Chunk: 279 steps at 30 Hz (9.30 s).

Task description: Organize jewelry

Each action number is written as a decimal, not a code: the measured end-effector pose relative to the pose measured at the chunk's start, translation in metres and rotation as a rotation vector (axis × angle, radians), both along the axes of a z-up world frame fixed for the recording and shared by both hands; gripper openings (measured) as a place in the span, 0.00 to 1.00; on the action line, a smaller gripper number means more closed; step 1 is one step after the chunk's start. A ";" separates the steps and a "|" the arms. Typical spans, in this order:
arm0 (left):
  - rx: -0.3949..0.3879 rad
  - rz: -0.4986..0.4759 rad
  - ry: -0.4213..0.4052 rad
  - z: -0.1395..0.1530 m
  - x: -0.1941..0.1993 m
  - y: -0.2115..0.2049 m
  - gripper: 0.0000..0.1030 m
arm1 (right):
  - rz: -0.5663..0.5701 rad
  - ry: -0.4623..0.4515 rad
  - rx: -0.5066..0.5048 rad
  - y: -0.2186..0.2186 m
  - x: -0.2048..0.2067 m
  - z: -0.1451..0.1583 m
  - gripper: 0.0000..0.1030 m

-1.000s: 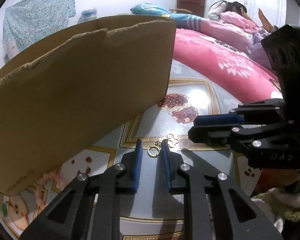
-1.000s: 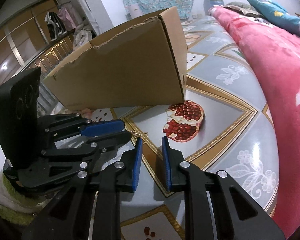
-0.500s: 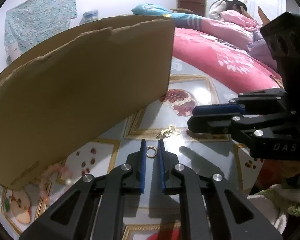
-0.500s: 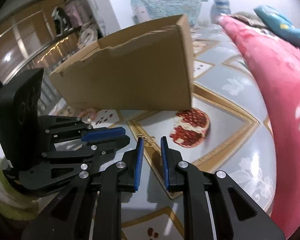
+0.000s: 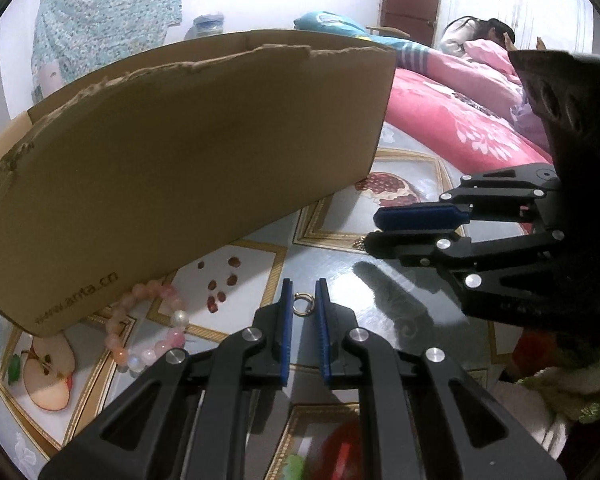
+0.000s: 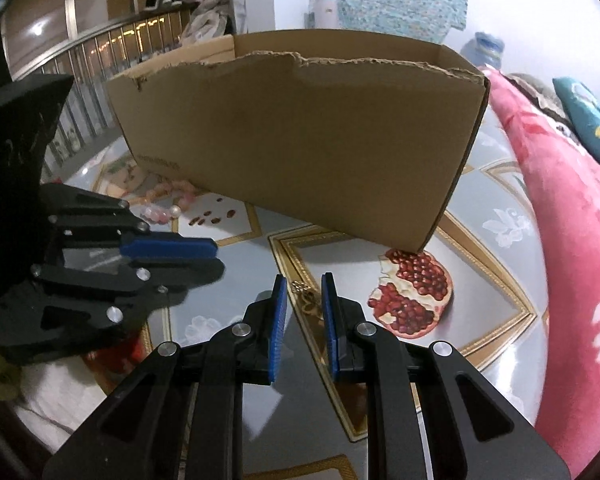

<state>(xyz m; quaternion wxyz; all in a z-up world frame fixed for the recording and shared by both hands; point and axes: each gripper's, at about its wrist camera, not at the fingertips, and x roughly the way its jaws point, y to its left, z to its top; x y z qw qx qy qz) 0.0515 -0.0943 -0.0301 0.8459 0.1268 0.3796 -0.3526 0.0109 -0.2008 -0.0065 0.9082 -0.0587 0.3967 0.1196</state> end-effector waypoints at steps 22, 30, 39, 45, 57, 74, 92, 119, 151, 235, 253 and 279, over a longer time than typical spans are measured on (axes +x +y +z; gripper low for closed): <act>-0.031 0.007 0.006 0.000 -0.001 0.008 0.10 | 0.010 0.016 0.097 -0.021 0.007 0.016 0.00; -0.040 0.012 0.006 -0.001 -0.001 0.011 0.10 | -0.066 0.043 0.421 -0.059 0.012 0.027 0.00; -0.059 0.016 0.010 0.000 0.000 0.017 0.10 | -0.075 0.031 0.490 -0.059 0.009 0.032 0.00; -0.062 0.014 -0.004 0.005 -0.005 0.018 0.10 | -0.070 0.021 0.500 -0.063 0.006 0.035 0.00; -0.245 0.011 -0.038 0.078 -0.010 0.039 0.10 | 0.025 -0.105 0.502 -0.044 0.001 0.076 0.00; -0.140 0.249 0.006 0.109 0.121 0.037 0.10 | -0.071 -0.109 0.425 -0.017 0.109 0.106 0.00; -0.109 0.349 -0.047 0.112 0.103 0.053 0.41 | -0.077 -0.123 0.439 -0.014 0.083 0.105 0.23; -0.088 0.246 0.098 0.034 0.002 0.072 0.69 | -0.160 0.104 0.430 -0.047 -0.006 0.022 0.45; 0.160 0.325 0.176 0.008 0.002 0.020 0.83 | -0.218 0.195 0.381 -0.057 -0.007 -0.002 0.59; 0.141 0.353 0.064 -0.007 -0.015 -0.001 0.96 | -0.206 0.188 0.340 -0.042 -0.004 -0.002 0.81; 0.115 0.323 0.025 -0.010 -0.022 0.006 0.96 | -0.128 0.148 0.154 -0.021 -0.001 -0.001 0.31; 0.116 0.329 0.023 -0.008 -0.024 0.005 0.96 | -0.118 0.121 0.061 -0.007 0.013 -0.004 0.10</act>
